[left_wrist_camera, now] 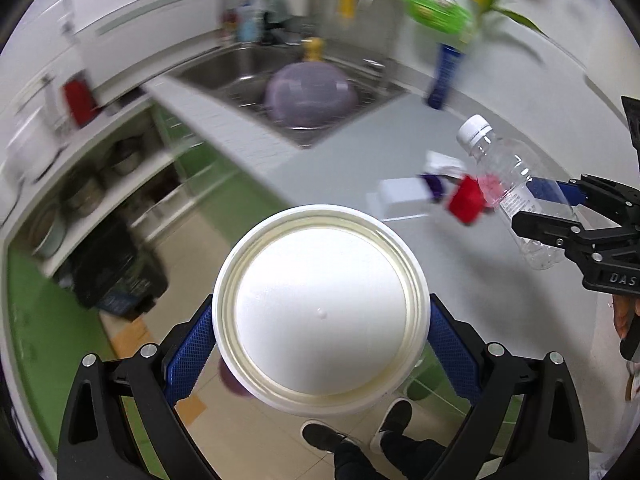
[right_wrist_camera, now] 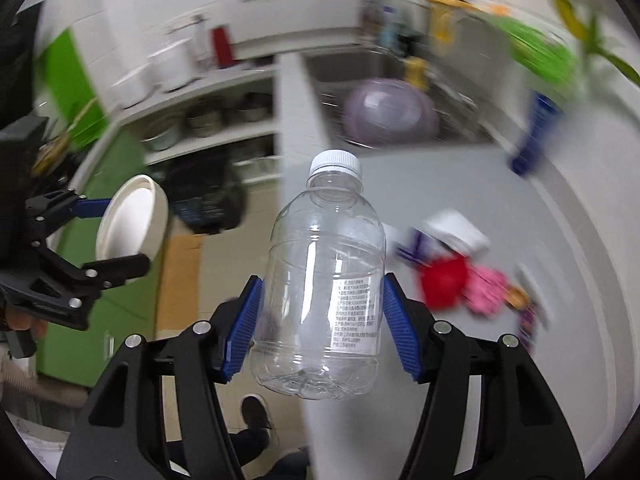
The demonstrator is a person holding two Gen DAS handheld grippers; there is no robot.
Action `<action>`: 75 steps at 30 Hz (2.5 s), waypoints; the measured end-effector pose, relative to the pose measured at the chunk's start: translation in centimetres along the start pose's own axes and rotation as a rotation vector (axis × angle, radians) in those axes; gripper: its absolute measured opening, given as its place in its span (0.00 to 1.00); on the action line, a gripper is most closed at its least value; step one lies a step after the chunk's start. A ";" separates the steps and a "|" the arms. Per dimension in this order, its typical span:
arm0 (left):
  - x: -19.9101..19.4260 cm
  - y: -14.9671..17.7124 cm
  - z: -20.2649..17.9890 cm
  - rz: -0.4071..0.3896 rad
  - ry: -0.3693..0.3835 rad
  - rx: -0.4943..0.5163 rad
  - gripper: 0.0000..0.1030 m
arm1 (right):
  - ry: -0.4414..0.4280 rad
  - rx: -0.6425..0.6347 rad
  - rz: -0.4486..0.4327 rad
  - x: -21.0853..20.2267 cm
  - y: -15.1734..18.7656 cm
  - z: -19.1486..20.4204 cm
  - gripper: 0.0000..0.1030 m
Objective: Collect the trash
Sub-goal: 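Carry the lid and bottle to the pink wastebasket and open the left gripper, then open the right gripper to drop the bottle into the wastebasket, then move both tools back to the counter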
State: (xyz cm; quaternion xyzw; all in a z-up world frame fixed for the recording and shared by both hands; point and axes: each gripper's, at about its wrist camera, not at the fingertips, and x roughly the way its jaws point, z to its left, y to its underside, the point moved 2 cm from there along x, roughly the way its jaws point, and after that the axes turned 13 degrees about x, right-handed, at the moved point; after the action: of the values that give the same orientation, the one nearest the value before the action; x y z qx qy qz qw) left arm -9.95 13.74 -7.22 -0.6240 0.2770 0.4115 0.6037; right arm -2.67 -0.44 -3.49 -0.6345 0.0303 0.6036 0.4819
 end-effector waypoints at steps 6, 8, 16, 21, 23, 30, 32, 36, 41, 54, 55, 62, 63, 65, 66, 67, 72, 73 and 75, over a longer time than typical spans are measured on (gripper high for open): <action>-1.4 4.7 6.4 0.027 -0.076 -0.132 0.91 | -0.090 -0.123 0.047 4.3 -1.1 8.8 0.58; -0.9 6.4 8.5 0.041 -0.099 -0.187 0.91 | -0.111 -0.160 0.066 5.8 -0.8 11.2 0.58; 7.9 14.2 13.6 0.096 -0.137 -0.370 0.91 | -0.144 -0.302 0.149 18.4 1.7 16.9 0.58; 20.0 21.9 15.9 0.110 -0.124 -0.439 0.91 | -0.136 -0.323 0.180 30.5 8.0 16.8 0.58; 24.5 24.6 16.2 0.116 -0.119 -0.460 0.91 | -0.130 -0.329 0.187 34.7 10.8 16.4 0.58; 38.7 32.6 17.4 0.122 -0.095 -0.545 0.91 | -0.113 -0.309 0.217 46.8 17.7 14.1 0.58; 41.2 34.0 17.7 0.128 -0.043 -0.590 0.94 | -0.114 -0.309 0.216 48.7 18.5 13.8 0.58; 43.8 35.4 18.6 0.144 -0.049 -0.607 0.95 | -0.100 -0.326 0.223 51.4 19.8 13.0 0.58; 43.7 36.4 19.8 0.109 -0.059 -0.656 0.95 | -0.107 -0.348 0.240 53.8 20.9 13.2 0.58; 37.8 39.4 22.7 0.043 -0.137 -0.729 0.95 | -0.205 -0.476 0.331 57.2 24.3 20.2 0.59; 37.4 39.7 22.9 0.039 -0.144 -0.735 0.95 | -0.208 -0.483 0.330 57.4 24.5 20.6 0.60; 35.8 40.9 23.7 0.029 -0.185 -0.751 0.95 | -0.240 -0.469 0.328 58.7 24.4 22.5 0.94; 35.7 40.9 23.8 0.029 -0.182 -0.752 0.95 | -0.235 -0.467 0.328 58.7 24.3 22.6 0.94; 35.3 40.4 23.8 0.027 -0.171 -0.755 0.95 | -0.229 -0.459 0.323 58.0 23.7 22.7 0.94; 34.8 40.0 23.7 0.027 -0.162 -0.752 0.95 | -0.226 -0.450 0.318 57.3 23.2 22.7 0.94; 34.4 39.5 23.5 0.031 -0.156 -0.749 0.95 | -0.222 -0.443 0.314 56.5 22.6 22.6 0.94; 29.1 35.5 22.2 0.042 -0.139 -0.721 0.95 | -0.197 -0.391 0.285 49.4 18.1 22.0 0.94; 27.5 34.3 21.8 0.037 -0.141 -0.708 0.95 | -0.193 -0.380 0.280 48.0 17.3 21.9 0.94; 24.2 31.8 21.0 0.034 -0.149 -0.681 0.95 | -0.188 -0.346 0.262 43.5 14.8 21.4 0.94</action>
State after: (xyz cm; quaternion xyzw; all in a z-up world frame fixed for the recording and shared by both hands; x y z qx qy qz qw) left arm -28.26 34.26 -43.03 -0.7531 0.0891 0.5349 0.3725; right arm -15.96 29.14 -42.44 -0.6394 -0.0365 0.7136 0.2839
